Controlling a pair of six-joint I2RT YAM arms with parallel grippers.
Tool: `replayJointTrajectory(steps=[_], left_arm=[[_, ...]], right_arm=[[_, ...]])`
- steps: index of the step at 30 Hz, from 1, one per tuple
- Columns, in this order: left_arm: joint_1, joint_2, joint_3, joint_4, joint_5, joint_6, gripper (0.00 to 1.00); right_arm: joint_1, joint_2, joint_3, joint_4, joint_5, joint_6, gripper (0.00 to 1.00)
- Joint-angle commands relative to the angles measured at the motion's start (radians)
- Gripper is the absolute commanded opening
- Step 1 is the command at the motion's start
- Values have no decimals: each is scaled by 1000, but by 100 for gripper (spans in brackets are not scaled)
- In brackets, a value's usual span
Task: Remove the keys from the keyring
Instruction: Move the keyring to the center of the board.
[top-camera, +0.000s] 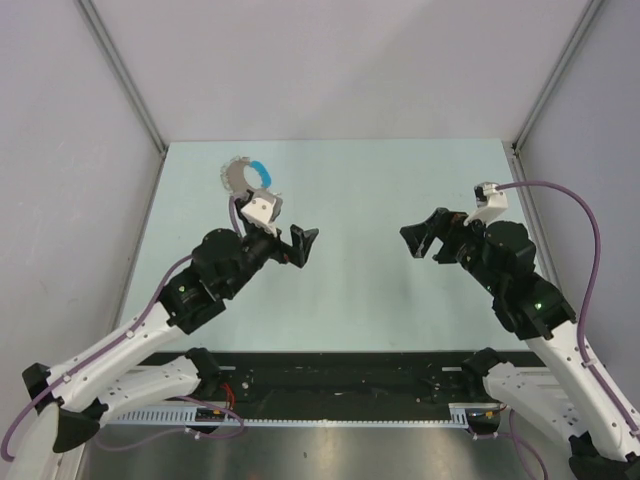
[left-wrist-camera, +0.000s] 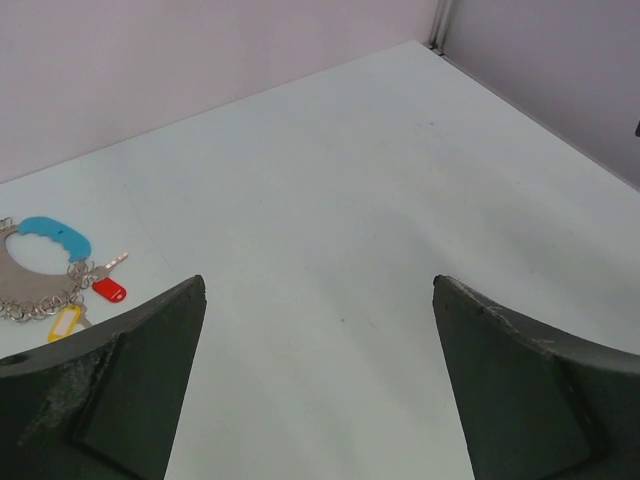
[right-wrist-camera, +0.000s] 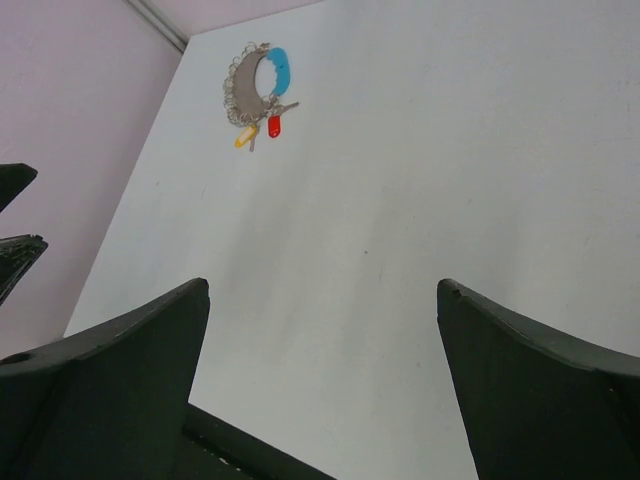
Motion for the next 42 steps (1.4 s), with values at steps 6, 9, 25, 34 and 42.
replayJointTrajectory(steps=[6,9,25,34,42], left_arm=[[46,117,70,-21,-262,-81,95],[208,210,187,-133,-193,-185,93],[723,873,666,-282,-98,-372,75],[755,1266,963,-397,-18,-513,56],[769,1350,996,-469,-159,-604,56]], right_arm=[[2,-95,-38,20,6,2,100],[8,-123,-52,29,-31,20,100],[16,-241,-67,112,-249,-72,100],[17,-238,-65,132,-281,-69,99],[21,-218,-67,150,-306,-61,98]])
